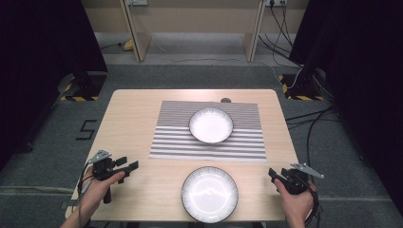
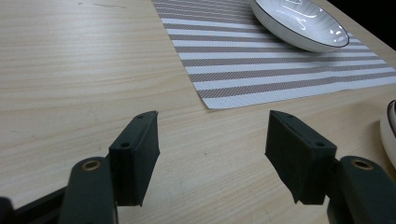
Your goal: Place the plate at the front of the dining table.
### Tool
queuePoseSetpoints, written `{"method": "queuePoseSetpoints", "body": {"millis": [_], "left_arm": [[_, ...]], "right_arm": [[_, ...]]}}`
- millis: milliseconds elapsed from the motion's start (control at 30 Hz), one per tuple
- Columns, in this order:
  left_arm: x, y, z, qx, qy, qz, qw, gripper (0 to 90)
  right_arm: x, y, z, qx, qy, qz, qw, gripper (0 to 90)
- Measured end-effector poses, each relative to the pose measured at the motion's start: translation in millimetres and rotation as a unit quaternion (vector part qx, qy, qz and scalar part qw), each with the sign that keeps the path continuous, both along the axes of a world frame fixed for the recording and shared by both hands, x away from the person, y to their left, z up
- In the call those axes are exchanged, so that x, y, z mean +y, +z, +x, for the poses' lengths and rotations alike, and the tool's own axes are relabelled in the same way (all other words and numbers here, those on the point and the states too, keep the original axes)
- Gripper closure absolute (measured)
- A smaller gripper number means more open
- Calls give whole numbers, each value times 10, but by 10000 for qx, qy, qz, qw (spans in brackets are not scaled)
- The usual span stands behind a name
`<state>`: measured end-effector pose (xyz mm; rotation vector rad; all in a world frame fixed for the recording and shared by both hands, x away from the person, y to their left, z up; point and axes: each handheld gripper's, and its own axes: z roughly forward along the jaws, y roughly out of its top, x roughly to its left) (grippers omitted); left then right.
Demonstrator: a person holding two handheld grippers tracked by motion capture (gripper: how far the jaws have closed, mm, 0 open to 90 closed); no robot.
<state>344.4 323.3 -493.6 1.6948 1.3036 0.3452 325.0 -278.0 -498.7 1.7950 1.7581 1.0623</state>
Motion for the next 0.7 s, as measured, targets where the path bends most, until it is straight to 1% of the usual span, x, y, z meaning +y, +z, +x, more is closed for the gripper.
{"method": "queuePoseSetpoints", "body": {"millis": [33,233,400,433,600,667,700], "left_arm": [[17,-4,-6,0,31,-14,10000,342],[122,-26,-50,23,164,-42,9999,342],[199,-63,-103,47,280,-71,9996,342],[213,-70,-111,43,298,-80,9995,342],[234,-77,-129,50,335,-95,9994,343],[216,-61,-116,28,321,-108,9994,343],[190,-43,-98,8,289,-112,9995,344]], "right_arm": [[-4,0,-8,15,-26,19,10000,444],[-46,-23,-60,6,-82,-79,9999,444],[-68,-52,-99,27,-146,-28,9999,443],[-74,-56,-105,15,-136,-63,9999,443],[-76,-44,-126,-7,-179,3,9998,442],[-73,-37,-123,-41,-164,-36,9999,443],[-40,4,-101,-80,-125,22,9999,442]]}}
